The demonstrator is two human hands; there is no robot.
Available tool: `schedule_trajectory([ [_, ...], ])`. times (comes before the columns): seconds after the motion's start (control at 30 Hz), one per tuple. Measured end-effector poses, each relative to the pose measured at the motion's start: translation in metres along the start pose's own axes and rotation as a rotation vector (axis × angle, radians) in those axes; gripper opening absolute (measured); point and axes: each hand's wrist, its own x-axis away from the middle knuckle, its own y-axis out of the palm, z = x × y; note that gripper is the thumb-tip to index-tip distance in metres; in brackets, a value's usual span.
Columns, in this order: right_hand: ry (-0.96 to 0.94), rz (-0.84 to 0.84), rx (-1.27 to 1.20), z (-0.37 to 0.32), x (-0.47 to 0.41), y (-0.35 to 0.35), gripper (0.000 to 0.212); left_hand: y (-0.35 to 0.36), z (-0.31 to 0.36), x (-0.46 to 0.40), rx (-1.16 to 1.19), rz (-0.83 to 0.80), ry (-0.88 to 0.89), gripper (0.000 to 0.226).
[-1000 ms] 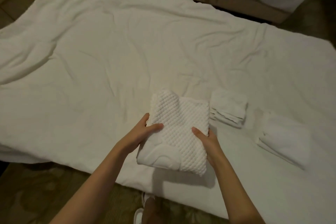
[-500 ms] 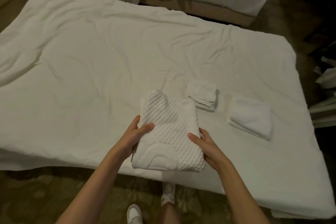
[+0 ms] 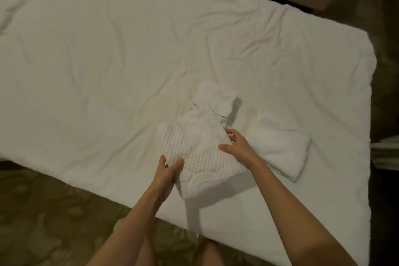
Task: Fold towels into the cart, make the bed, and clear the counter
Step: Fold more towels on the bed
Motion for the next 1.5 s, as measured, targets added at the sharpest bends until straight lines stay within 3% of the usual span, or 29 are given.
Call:
schedule_trajectory([
  [0.17, -0.050, -0.119, 0.198, 0.015, -0.046, -0.026, 0.048, 0.035, -0.066, -0.015, 0.222, 0.142, -0.110, 0.048],
  [0.27, -0.063, -0.204, 0.268, 0.022, -0.068, -0.016, 0.050, 0.034, -0.088, -0.018, 0.175, 0.159, -0.242, 0.046],
  [0.37, -0.057, -0.168, 0.354, 0.028, -0.087, -0.007, 0.054, 0.031, -0.069, -0.021, -0.210, 0.095, -0.435, 0.026],
  [0.47, -0.084, -0.064, 0.353, 0.029, -0.088, -0.008, 0.051, 0.037, -0.024, -0.025, -0.679, 0.022, -0.601, 0.042],
  [0.53, -0.100, 0.017, 0.294, 0.033, -0.081, -0.015, 0.046, 0.050, 0.002, -0.029, -0.862, -0.054, -0.639, 0.050],
  [0.63, -0.091, 0.174, 0.220, 0.048, -0.065, -0.037, 0.037, 0.081, 0.020, -0.041, -1.064, -0.120, -0.504, 0.042],
  [0.77, -0.104, 0.425, 0.159, 0.071, -0.044, -0.086, 0.028, 0.140, 0.008, -0.065, -0.816, -0.171, -0.182, 0.015],
  [0.87, -0.094, 0.561, 0.168, 0.090, -0.031, -0.127, 0.027, 0.185, -0.010, -0.086, -0.745, -0.191, -0.063, 0.032],
  [1.03, 0.045, 0.707, 0.090, 0.138, -0.022, -0.184, 0.025, 0.248, -0.041, -0.124, -0.965, -0.167, 0.098, 0.063],
  [1.13, 0.117, 0.712, 0.026, 0.158, -0.026, -0.204, 0.030, 0.265, -0.057, -0.152, -1.098, -0.144, 0.085, 0.081],
  [1.23, 0.130, 0.590, -0.146, 0.162, -0.030, -0.207, 0.050, 0.266, -0.065, -0.167, -1.182, -0.231, 0.124, 0.087],
  [1.33, 0.071, 0.534, -0.148, 0.167, -0.035, -0.206, 0.067, 0.266, -0.065, -0.173, -1.091, -0.343, 0.111, 0.101],
  [1.5, 0.010, 0.551, -0.121, 0.160, -0.031, -0.215, 0.062, 0.267, -0.062, -0.164, -1.011, -0.413, 0.136, 0.100],
])
